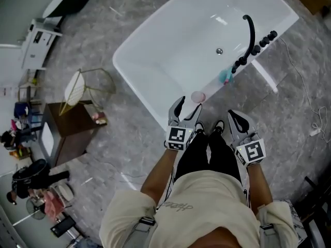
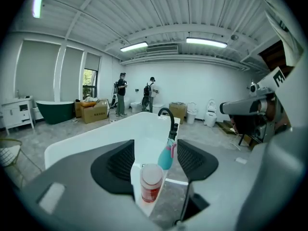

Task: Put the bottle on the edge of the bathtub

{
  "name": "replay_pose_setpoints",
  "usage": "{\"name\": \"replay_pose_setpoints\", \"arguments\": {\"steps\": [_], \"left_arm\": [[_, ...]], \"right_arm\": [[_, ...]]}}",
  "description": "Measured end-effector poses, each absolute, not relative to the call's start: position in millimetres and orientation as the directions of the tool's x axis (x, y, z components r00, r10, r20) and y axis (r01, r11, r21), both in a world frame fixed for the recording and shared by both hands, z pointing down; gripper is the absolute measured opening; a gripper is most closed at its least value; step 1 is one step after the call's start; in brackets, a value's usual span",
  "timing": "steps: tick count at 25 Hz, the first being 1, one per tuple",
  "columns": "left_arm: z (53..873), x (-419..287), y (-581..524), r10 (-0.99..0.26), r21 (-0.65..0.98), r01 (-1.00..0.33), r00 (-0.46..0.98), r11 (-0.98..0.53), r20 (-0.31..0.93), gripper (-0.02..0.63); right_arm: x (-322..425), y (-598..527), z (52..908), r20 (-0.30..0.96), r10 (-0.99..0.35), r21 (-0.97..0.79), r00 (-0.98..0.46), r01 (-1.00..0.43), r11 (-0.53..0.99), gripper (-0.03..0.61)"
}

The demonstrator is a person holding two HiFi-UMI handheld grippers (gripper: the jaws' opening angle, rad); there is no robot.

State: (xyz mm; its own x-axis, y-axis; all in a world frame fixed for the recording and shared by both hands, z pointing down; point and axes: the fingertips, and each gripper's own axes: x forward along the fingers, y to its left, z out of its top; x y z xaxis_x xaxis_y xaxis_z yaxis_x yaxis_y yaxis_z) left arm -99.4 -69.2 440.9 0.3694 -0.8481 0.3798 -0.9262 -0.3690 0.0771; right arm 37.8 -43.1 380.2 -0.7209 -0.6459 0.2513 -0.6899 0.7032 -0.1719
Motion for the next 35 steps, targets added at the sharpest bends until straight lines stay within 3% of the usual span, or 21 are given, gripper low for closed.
{"name": "replay_pose_setpoints", "arguments": {"steps": [4, 7, 15, 20, 35], "left_arm": [[404, -96, -58, -0.852, 0.08, -0.912, 0.406, -0.403, 0.33, 0.215], [381, -94, -48, -0.85, 0.034, -0.898, 0.428, -0.439, 0.308, 0.114], [352, -86, -50, -0.838, 0.022, -0.891, 0.435, -0.454, 0.328, 0.021], [325, -86, -67, -0.848, 0.009, -0.893, 0.429, -0.449, 0.312, 0.017], [208, -111, -97, -0.922, -0.019, -0.925, 0.376, -0.379, 0.09, 0.017]], "right_arm": [[33, -44, 358, 0.231, -0.639, -0.139, -0.734, -0.675, 0.725, 0.0], [27, -42, 343, 0.224, -0.637, -0.112, -0.738, -0.668, 0.735, 0.0], [37, -63, 314, 0.147, -0.685, -0.147, -0.714, -0.7, 0.699, 0.0], [41, -75, 288, 0.118, -0.69, -0.136, -0.714, -0.7, 0.701, 0.002], [48, -102, 220, 0.004, -0.723, -0.039, -0.69, -0.723, 0.69, 0.0]]}}
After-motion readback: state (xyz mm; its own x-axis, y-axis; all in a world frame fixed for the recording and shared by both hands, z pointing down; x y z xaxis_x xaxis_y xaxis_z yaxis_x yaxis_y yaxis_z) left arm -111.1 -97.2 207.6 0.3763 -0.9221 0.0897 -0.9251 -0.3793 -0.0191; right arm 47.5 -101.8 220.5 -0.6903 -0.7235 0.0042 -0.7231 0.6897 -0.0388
